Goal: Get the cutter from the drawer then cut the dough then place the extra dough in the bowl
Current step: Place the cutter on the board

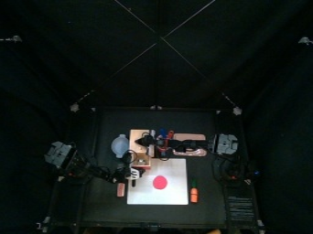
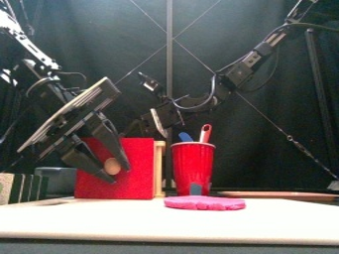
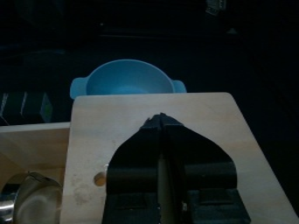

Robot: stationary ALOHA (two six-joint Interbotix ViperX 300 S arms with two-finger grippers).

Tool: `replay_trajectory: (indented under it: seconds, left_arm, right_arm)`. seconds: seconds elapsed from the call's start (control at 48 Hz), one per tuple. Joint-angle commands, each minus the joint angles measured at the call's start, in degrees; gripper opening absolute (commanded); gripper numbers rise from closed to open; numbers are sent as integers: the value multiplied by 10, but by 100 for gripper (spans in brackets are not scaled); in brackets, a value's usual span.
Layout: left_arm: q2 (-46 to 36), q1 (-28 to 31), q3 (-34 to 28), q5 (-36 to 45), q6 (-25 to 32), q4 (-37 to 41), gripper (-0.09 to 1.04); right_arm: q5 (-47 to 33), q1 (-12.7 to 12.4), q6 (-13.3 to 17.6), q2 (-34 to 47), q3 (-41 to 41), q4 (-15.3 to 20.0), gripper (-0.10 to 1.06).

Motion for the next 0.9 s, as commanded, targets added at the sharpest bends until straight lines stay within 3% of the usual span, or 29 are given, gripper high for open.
replay_trajectory:
  seconds: [0.021, 0.167, 0.417, 0.625, 0.771, 0.896]
  left_arm:
    - [0, -11, -19, 6, 3, 3, 52]
    - [1, -11, -18, -2, 4, 6, 56]
    - [-4, -12, -17, -3, 4, 11, 78]
    - [-24, -22, -11, 1, 8, 22, 83]
    - [-84, -44, 26, 31, 10, 32, 83]
    - [-194, -56, 90, 63, 8, 103, 82]
  right_arm:
    - [26, 16, -2, 29, 5, -2, 4]
    - [26, 16, -2, 29, 5, -2, 4]
    - [30, 17, -2, 29, 4, -2, 4]
    - [36, 18, -3, 29, 2, -2, 4]
    - [37, 18, -3, 29, -1, -2, 4]
    - [40, 20, -3, 28, -5, -2, 4]
